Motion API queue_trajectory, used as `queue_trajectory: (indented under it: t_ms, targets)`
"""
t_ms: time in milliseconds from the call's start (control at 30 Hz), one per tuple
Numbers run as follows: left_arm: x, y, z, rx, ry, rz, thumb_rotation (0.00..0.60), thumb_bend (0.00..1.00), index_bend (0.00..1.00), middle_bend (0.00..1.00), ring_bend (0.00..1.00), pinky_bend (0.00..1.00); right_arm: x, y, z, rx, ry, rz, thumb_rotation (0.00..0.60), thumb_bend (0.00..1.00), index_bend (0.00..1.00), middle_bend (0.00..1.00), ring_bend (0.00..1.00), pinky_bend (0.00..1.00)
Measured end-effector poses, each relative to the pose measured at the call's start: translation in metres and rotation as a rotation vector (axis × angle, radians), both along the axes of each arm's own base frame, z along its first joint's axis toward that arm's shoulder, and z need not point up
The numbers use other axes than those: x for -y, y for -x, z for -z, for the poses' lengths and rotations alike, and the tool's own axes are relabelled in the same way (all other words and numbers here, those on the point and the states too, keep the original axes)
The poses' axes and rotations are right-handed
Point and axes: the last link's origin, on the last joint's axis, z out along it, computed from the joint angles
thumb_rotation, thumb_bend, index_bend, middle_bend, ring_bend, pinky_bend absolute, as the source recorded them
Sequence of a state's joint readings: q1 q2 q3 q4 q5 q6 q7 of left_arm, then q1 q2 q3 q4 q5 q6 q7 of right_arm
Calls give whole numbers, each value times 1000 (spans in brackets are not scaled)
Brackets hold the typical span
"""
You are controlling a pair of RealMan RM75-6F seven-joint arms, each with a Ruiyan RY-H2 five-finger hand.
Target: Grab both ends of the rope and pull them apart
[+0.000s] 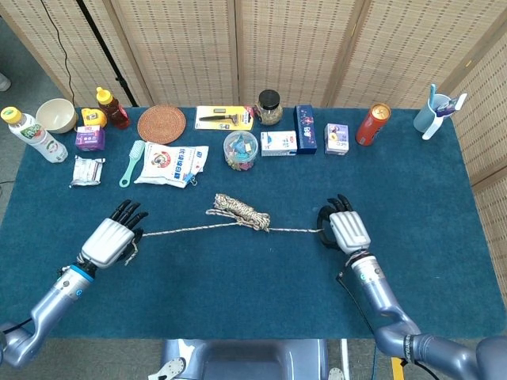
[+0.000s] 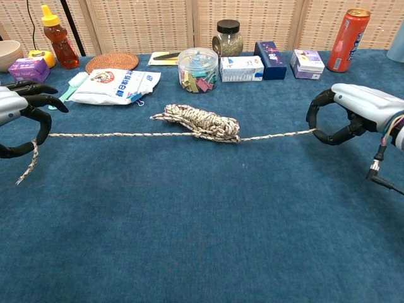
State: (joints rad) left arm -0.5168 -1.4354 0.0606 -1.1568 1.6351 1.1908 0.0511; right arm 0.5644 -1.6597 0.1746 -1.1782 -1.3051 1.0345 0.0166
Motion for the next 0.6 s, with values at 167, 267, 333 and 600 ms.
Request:
queue_trajectory:
  t_ms: [167,267,333,600]
  targets:
    - [-3,0,-4,13,-18,-6,600,418,723,230,35,0,1,3,-5,-6,9,5,600,539,676,356,155,0]
    - [-4,1,-7,20,-28,-13,600,419,725,232,37,0,2,5,-8,-9,15,7,600,540,678,359,158,0]
    - [-5,1,-9,22,-36,-16,600,419,726,233,37,0,3,6,-10,-12,19,9,600,541,680,361,161,1]
    - [-9,5,-20,21,-68,-33,600,419,736,235,38,0,6,14,-21,-34,41,19,600,543,683,365,166,5]
